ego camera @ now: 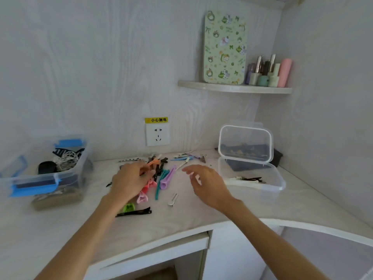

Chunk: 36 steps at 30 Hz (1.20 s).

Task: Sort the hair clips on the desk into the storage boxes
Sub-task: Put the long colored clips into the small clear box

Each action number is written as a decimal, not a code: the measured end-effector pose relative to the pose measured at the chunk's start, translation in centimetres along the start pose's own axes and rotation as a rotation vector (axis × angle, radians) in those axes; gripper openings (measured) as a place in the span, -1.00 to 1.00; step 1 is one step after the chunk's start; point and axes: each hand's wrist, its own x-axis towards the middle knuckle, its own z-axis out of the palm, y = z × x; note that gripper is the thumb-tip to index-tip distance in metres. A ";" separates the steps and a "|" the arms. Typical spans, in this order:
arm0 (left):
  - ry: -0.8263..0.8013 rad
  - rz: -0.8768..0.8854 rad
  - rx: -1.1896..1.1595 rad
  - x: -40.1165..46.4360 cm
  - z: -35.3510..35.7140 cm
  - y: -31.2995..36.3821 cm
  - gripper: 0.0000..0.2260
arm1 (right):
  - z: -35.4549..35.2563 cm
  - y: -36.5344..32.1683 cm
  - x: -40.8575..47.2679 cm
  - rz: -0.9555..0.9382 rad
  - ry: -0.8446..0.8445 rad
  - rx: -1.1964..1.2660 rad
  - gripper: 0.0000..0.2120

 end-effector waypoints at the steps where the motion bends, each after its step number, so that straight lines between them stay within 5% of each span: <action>1: 0.038 0.001 -0.013 -0.1 0.5 -0.7 -0.61 | 1.8 -0.5 0.4 -0.011 -0.091 -0.010 -0.57; 5: 0.110 0.046 -0.099 0.2 1.5 -0.4 -0.69 | 5.5 -0.6 2.0 -0.054 -0.240 -0.145 -0.35; 13: -0.029 0.119 -0.163 0.4 0.3 -1.4 -0.76 | 6.8 0.3 2.5 -0.079 0.032 -0.200 -0.63; 16: -0.177 0.043 -0.271 -0.2 -0.7 -1.7 -0.74 | 6.4 -0.2 2.3 -0.101 -0.048 -0.150 -0.62; 22: 0.138 -0.218 0.021 -1.4 -0.9 -1.5 -0.61 | 6.3 -0.5 2.0 -0.248 -0.119 -0.248 -0.43; 29: 0.083 -0.306 -0.003 -1.2 -0.6 -0.6 -0.53 | 5.4 -1.2 3.2 -0.310 -0.255 -0.356 -0.64; 32: 0.074 -0.301 -0.020 -1.2 -0.6 -1.0 -0.57 | 4.2 -1.6 3.7 -0.530 -0.120 -0.594 -0.66; 36: 0.074 -0.273 -0.026 -1.4 -0.7 -1.4 -0.60 | 1.6 -1.4 2.7 -0.540 -0.007 -0.636 -0.79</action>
